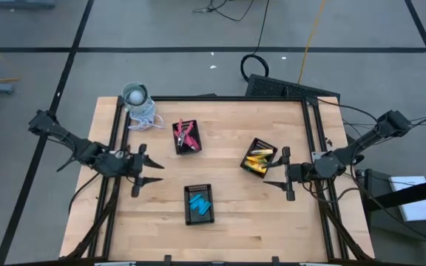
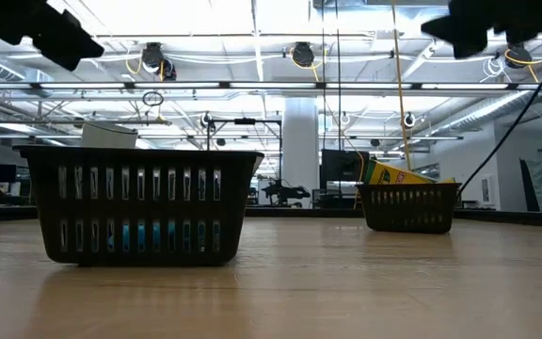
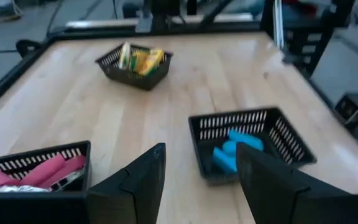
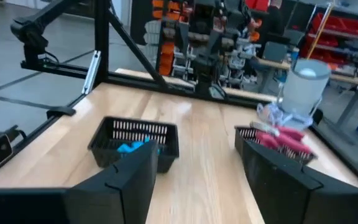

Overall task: Pick & Place School Supplies
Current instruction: Return to Home Position

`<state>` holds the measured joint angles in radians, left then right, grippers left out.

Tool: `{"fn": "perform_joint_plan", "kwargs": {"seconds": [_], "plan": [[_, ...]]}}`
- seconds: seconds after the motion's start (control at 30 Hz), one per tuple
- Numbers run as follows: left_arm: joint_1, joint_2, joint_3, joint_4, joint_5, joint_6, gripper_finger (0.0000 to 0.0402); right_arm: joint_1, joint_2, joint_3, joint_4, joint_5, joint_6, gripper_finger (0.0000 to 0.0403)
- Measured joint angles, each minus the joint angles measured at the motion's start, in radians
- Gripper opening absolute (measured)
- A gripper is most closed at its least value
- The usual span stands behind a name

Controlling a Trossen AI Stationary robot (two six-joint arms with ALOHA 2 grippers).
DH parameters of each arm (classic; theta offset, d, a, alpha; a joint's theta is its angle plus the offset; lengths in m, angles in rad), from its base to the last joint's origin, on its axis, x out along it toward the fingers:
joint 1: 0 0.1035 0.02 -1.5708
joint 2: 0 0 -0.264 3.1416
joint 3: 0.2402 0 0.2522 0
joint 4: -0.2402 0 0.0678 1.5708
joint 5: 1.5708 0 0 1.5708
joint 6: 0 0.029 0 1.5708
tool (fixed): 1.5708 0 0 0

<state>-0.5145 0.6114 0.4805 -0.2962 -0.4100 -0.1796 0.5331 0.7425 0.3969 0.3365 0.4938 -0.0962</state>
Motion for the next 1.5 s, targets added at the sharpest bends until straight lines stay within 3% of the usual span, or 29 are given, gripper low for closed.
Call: {"fn": "perform_joint_plan", "kwargs": {"seconds": [0.1,0.33,0.57,0.73,0.83,1.17,1.5], "plan": [[-0.042,-0.033,-0.051,0.089,-0.044,-0.006,0.02,-0.001,-0.005,-0.05,0.027,0.007,0.034,0.0224],[-0.13,-0.075,-0.157,0.305,-0.046,0.139,0.02,-0.001,-0.006,-0.12,0.095,0.032,0.075,0.0224],[-0.173,-0.075,-0.191,0.27,-0.047,0.233,0.02,-0.001,-0.006,-0.187,0.252,0.03,0.085,0.0224],[-0.183,-0.094,-0.212,0.269,-0.178,0.183,0.02,-0.001,-0.007,-0.218,0.327,0.03,0.104,0.0224],[-0.191,-0.119,-0.227,0.27,-0.187,0.181,0.02,-0.001,-0.01,-0.226,0.328,0.031,0.135,0.0224],[-0.217,-0.258,-0.316,0.307,-0.194,0.215,0.02,-0.001,-0.009,-0.287,0.326,0.03,0.158,0.0224],[-0.214,-0.419,-0.407,0.325,-0.233,0.223,0.02,-0.01,-0.029,-0.331,0.36,0.032,0.053,0.0224]]}}
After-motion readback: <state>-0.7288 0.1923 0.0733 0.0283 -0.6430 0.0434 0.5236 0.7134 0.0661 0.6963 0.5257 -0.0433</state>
